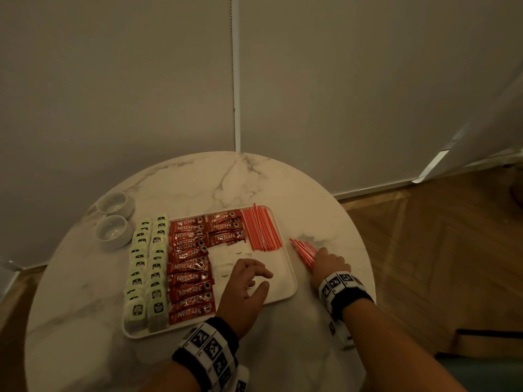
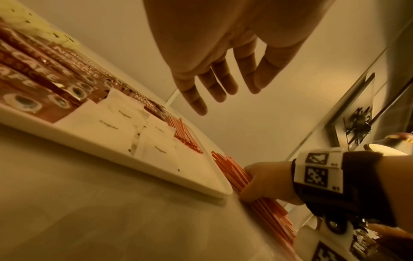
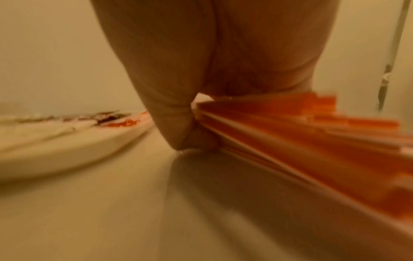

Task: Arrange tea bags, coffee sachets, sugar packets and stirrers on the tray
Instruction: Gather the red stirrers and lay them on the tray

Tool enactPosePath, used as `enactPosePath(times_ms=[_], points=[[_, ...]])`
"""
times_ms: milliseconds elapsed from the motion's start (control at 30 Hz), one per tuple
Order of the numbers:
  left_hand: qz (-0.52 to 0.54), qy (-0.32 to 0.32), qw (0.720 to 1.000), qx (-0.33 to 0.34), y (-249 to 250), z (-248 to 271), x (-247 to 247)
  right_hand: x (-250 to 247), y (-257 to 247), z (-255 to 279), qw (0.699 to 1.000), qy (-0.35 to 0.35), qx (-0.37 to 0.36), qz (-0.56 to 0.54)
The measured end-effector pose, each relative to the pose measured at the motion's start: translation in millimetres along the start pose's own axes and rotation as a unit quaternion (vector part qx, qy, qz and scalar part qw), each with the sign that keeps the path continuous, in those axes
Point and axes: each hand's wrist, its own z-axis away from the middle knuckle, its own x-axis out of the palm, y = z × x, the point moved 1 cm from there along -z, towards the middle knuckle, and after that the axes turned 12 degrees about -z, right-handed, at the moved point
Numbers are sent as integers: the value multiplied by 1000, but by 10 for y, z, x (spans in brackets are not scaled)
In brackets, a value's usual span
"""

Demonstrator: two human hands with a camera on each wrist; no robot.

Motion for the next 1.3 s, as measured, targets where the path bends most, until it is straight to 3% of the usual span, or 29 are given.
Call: enactPosePath(times_ms=[233,500,667,1067,1300], points=[[-14,7,1000,-7,-54,23,-45,-29,16,0,999,-16,-4,-46],[-44,-43,998,-3,-105,107,-16,-24,96,92,994,-40,16,-99],[-46,-56,997,-10,-132,151,33,11,64,215,999,-28,-30,-34],[-79,-85,993,-8,-186,207,71,116,51,454,995,-35,-50,-77],[-29,-154,982,-105,-79,179,204,167,12,652,976,-35,-97,-191]])
